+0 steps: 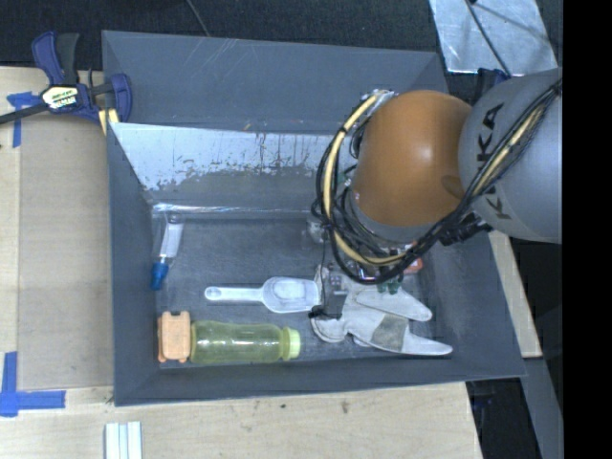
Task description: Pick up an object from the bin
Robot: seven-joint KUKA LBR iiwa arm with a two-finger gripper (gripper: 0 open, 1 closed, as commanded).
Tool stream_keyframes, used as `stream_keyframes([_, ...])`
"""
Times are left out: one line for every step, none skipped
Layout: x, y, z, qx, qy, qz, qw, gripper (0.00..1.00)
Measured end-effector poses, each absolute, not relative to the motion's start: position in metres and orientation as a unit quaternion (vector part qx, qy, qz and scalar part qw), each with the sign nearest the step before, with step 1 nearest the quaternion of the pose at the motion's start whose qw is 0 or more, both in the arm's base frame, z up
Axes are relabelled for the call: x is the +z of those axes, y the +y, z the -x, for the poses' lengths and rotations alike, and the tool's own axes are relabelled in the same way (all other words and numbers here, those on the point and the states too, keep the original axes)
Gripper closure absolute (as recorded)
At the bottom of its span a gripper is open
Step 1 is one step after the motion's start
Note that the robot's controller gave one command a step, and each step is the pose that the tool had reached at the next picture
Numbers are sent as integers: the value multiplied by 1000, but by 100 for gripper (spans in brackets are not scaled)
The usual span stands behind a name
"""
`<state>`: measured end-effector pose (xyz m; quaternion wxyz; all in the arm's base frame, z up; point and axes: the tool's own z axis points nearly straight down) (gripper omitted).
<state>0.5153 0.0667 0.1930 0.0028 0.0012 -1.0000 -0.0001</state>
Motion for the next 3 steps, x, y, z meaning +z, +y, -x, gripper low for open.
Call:
stream_keyframes([198,66,-517,0,-1000,0,-1,0])
stream_keyframes([158,58,-516,-1,-1000,13,-5,0])
stream_keyframes([119,55,-505,0,-1000,7,0,0])
